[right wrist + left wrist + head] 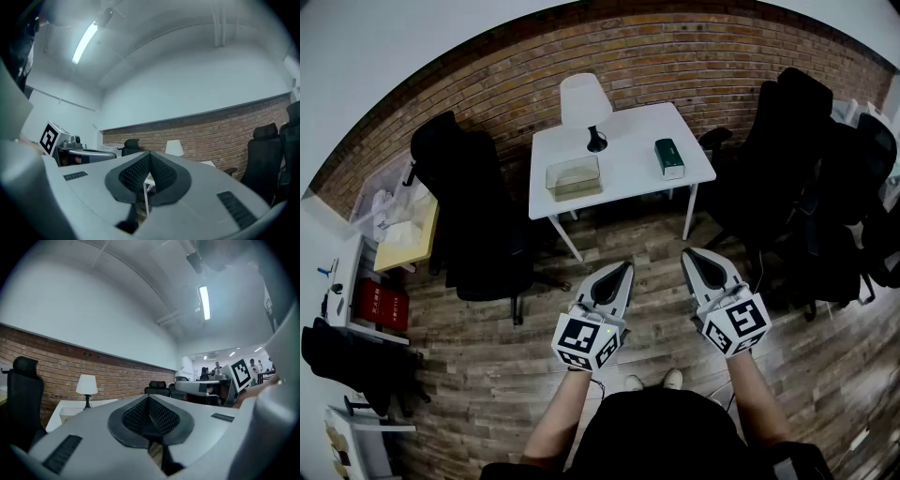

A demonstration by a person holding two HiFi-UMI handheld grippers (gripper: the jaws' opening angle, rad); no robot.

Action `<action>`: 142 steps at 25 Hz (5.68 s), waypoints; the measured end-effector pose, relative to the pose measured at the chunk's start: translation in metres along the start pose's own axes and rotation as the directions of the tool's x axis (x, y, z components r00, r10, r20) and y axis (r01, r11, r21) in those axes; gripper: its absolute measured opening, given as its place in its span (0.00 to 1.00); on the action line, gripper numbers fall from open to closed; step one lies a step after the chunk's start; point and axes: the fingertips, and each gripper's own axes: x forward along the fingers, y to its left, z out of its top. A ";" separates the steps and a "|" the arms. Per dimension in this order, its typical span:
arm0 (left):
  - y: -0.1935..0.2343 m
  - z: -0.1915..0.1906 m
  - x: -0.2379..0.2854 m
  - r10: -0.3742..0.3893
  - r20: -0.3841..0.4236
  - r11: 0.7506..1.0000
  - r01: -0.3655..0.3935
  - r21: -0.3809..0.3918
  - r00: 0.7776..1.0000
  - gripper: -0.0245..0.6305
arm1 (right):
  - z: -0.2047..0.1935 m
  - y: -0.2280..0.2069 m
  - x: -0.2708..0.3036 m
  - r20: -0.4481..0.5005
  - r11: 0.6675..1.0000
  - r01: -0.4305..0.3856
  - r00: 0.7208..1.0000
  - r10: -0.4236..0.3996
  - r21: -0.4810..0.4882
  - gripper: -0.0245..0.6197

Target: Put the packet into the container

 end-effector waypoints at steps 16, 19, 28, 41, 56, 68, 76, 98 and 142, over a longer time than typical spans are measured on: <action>-0.002 -0.006 0.016 0.018 0.003 0.998 -0.018 -0.061 1.000 0.04 | -0.007 -0.019 -0.003 -0.013 0.999 0.030 0.999 -0.029 0.038 0.05; -0.002 -0.009 0.018 0.020 -0.007 0.998 -0.020 -0.055 1.000 0.04 | -0.008 -0.022 -0.003 -0.016 0.999 0.026 1.000 -0.026 0.039 0.05; -0.004 -0.010 0.025 0.052 -0.014 0.997 -0.053 -0.056 0.999 0.04 | -0.014 -0.032 -0.006 -0.030 0.999 0.012 1.000 -0.011 0.049 0.05; -0.028 -0.017 0.036 0.084 -0.041 0.996 -0.085 -0.030 0.996 0.04 | -0.024 -0.055 -0.021 -0.024 0.997 -0.016 1.000 0.018 0.076 0.05; -0.013 -0.033 0.048 0.119 -0.084 0.993 -0.121 -0.016 0.989 0.04 | -0.045 -0.073 -0.004 -0.060 0.995 -0.014 0.998 0.020 0.103 0.05; 0.081 -0.041 0.093 0.124 -0.087 0.991 -0.129 -0.045 0.988 0.04 | -0.061 -0.093 0.095 -0.103 0.996 -0.008 0.995 0.017 0.091 0.05; 0.163 -0.036 0.137 0.093 -0.086 0.991 -0.100 -0.083 0.992 0.04 | -0.056 -0.117 0.184 -0.118 0.995 0.048 0.992 -0.038 0.084 0.05; 0.298 -0.043 0.215 -0.002 -0.108 0.995 -0.009 -0.095 0.994 0.04 | -0.068 -0.181 0.314 -0.162 0.978 0.192 0.971 -0.178 0.076 0.05; 0.395 -0.048 0.469 0.014 -0.171 0.996 -0.029 -0.087 0.985 0.04 | -0.130 -0.423 0.461 -0.339 0.956 0.243 0.924 -0.178 0.161 0.05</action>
